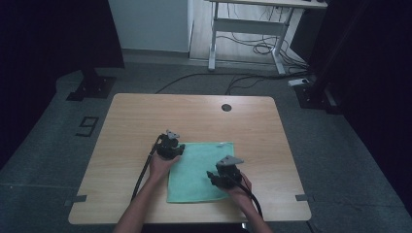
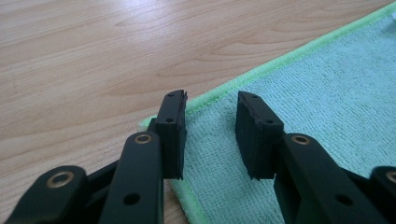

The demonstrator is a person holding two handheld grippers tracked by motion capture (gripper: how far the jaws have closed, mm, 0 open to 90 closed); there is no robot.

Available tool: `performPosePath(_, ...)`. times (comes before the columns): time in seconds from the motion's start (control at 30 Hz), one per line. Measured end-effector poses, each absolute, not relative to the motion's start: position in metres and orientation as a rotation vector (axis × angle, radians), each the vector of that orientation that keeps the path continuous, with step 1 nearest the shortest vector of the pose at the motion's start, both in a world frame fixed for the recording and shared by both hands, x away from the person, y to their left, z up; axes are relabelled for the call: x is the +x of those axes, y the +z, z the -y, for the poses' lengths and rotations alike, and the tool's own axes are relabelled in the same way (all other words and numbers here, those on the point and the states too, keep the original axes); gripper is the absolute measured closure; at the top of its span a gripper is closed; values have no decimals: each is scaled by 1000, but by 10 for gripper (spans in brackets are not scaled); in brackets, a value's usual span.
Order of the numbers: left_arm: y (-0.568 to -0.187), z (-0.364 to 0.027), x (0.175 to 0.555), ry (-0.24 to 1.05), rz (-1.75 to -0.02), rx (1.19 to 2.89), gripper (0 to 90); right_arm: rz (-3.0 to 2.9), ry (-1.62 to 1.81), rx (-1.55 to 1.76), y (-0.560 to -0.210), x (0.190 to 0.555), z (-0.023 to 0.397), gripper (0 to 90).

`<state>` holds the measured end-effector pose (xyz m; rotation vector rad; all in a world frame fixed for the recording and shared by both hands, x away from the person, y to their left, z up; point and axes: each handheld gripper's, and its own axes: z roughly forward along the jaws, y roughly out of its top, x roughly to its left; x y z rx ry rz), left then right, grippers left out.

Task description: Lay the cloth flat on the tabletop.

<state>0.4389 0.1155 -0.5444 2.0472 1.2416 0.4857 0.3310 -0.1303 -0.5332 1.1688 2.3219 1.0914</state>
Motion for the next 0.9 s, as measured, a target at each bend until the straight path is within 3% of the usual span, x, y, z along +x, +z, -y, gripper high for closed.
performPosePath(0.4, -544, -115, 439, 491, -1243, 2048, 641, -2331, 1089, 1071, -552, 255, 169, 504)
performPosePath(0.73, -535, -123, 436, 450, -1268, 2012, 595, -2333, 1164, 1123, -553, 250, 186, 484)
performPosePath(0.9, -514, -136, 406, 392, -1203, 1976, 564, -2334, 1137, 1103, -553, 251, 183, 473)
